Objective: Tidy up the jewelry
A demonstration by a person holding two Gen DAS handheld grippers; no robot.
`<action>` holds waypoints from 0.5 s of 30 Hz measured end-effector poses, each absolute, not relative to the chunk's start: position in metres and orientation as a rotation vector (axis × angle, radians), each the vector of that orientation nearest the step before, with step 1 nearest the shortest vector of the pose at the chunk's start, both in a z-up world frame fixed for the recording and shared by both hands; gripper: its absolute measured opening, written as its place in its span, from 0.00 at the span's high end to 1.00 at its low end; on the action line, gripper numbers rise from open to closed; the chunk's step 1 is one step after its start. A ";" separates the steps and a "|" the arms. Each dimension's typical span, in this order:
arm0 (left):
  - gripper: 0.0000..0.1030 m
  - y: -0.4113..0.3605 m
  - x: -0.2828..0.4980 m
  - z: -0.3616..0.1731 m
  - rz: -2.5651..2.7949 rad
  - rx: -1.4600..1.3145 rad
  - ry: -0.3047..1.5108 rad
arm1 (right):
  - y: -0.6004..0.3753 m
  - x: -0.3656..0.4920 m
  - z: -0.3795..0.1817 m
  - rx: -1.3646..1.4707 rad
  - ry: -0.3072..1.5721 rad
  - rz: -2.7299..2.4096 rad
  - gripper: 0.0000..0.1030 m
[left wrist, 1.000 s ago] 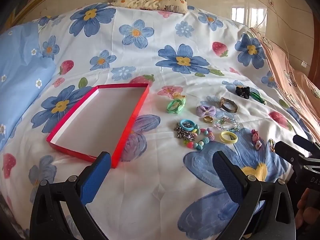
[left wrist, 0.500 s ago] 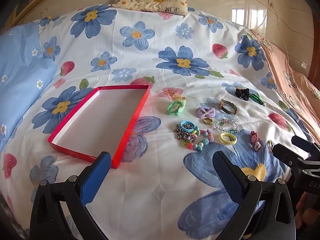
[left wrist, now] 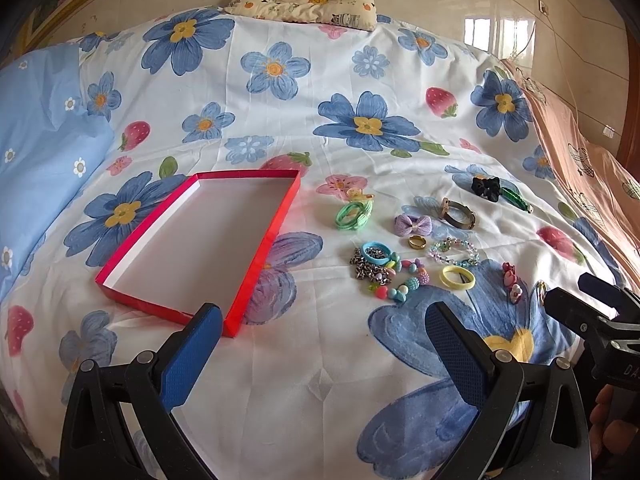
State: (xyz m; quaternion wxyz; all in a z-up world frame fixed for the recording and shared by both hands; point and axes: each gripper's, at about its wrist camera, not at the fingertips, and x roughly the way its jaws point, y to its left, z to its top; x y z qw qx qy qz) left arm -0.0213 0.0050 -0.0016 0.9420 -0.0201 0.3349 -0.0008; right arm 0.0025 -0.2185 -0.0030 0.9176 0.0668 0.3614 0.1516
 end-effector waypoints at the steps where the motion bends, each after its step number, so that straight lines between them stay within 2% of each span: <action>1: 0.01 0.005 -0.022 -0.002 -0.001 -0.040 0.683 | -0.218 0.003 -0.003 0.132 0.746 0.309 0.00; 15: 0.01 0.005 -0.023 -0.002 -0.001 -0.043 0.685 | -0.215 0.003 -0.004 0.124 0.747 0.309 0.00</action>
